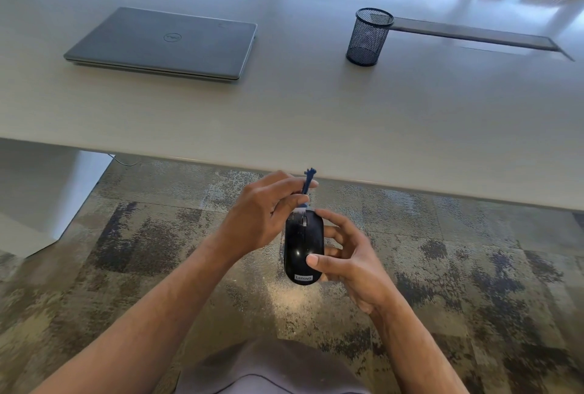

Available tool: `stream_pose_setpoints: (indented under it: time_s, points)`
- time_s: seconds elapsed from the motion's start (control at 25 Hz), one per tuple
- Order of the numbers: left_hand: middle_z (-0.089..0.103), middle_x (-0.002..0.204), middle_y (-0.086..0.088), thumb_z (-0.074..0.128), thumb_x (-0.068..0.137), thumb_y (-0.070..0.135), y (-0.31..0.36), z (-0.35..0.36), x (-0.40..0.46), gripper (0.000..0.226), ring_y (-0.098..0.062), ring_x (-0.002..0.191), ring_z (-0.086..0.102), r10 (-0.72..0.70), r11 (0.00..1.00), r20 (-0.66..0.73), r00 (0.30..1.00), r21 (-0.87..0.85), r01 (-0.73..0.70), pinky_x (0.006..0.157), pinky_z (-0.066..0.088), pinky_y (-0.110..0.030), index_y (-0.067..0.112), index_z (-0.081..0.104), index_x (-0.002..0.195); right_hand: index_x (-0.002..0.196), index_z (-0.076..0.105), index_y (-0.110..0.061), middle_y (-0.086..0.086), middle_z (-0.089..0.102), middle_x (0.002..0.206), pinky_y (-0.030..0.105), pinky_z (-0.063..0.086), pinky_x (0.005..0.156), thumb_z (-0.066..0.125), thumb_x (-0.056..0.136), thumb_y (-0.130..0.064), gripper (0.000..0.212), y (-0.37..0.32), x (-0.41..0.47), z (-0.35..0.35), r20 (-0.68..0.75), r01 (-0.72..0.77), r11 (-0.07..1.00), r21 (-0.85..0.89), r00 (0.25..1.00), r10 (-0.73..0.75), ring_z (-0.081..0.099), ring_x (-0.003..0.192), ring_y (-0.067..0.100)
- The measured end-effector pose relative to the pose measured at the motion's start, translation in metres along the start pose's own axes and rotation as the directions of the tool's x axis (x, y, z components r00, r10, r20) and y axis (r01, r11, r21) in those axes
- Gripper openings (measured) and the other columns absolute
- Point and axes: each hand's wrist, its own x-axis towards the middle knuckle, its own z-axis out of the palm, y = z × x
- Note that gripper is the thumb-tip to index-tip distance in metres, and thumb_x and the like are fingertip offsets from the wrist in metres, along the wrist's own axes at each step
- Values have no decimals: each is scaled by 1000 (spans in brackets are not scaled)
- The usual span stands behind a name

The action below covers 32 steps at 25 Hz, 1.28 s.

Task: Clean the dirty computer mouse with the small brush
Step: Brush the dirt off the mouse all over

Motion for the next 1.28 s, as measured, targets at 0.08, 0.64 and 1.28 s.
stream_pose_setpoints:
  time_s: [0.08, 0.64, 1.28]
  points:
    - [70, 107, -4, 64, 93, 12, 5, 2, 0, 27, -15, 93, 68, 33, 999, -11, 999, -25, -34, 81, 57, -32, 9, 67, 120, 127, 67, -38, 6, 72, 122, 32, 56, 57, 94, 58, -14, 78, -1, -1, 0, -2, 0, 1000, 3, 1000, 0, 75, 92, 30]
    - [69, 104, -1, 67, 91, 6, 4, -3, -5, 27, -7, 94, 66, 47, 999, 9, 999, -13, -47, 84, 56, -23, 7, 69, 118, 127, 66, -40, 1, 74, 117, 38, 55, 63, 96, 57, -20, 78, 0, 1, 0, -18, -9, 1000, 5, 1000, 9, 75, 92, 31]
    - [70, 106, -2, 67, 91, 9, 9, 0, -4, 25, -11, 96, 66, 69, 997, 13, 998, -43, -69, 85, 56, -25, 5, 69, 116, 127, 66, -39, 8, 72, 121, 37, 54, 63, 95, 58, -19, 78, -1, 2, -1, -13, 3, 1000, 25, 1000, -3, 75, 93, 35]
